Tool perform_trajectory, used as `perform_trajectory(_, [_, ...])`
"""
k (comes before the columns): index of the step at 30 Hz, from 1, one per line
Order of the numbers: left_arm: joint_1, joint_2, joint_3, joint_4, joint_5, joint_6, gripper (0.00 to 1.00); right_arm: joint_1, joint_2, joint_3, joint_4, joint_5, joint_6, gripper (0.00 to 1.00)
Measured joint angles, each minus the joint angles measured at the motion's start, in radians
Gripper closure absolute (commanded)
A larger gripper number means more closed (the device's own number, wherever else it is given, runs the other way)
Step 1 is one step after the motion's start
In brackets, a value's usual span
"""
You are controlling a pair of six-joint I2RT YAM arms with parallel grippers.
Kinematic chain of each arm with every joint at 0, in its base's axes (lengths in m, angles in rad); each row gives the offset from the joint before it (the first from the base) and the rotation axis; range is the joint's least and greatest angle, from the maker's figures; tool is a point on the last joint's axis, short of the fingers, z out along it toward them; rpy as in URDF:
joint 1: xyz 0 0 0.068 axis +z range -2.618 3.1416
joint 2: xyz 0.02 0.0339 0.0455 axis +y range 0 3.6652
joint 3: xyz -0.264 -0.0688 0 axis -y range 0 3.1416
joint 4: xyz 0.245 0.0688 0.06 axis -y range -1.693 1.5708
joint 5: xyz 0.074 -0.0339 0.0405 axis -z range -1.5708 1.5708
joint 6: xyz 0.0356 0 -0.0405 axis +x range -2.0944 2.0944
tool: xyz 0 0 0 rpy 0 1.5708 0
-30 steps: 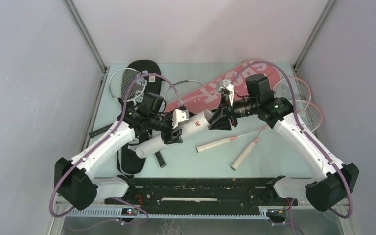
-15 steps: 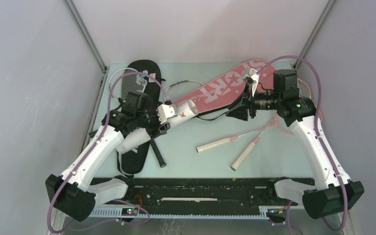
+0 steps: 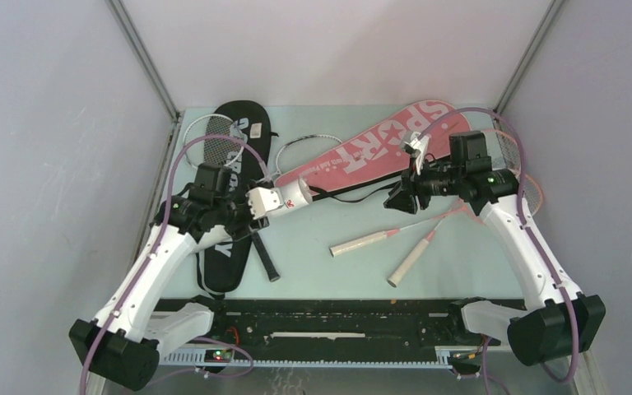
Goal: Pack up the badminton gear
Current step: Place the shuttle tube at the center of the board.
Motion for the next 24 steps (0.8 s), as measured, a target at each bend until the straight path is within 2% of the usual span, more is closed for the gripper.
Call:
perform_trajectory(6, [-0.064, 0.056, 0.000, 0.014, -0.029, -0.023, 0.44, -0.001, -0.002, -0.080, -0.018, 0.093, -0.032, 0.49])
perform_trajectory(11, [-0.186, 0.153, 0.038, 0.039, -0.083, -0.093, 0.44, -0.019, -0.038, -0.150, -0.018, 0.172, -0.034, 0.48])
perform_trajectory(19, [-0.344, 0.542, 0.425, 0.035, -0.159, -0.249, 0.45, -0.188, -0.154, -0.206, -0.012, 0.251, -0.002, 0.48])
perform_trajectory(24, [-0.395, 0.643, 0.467, 0.025, -0.196, -0.275, 0.43, -0.293, -0.183, -0.238, -0.011, 0.264, 0.020, 0.48])
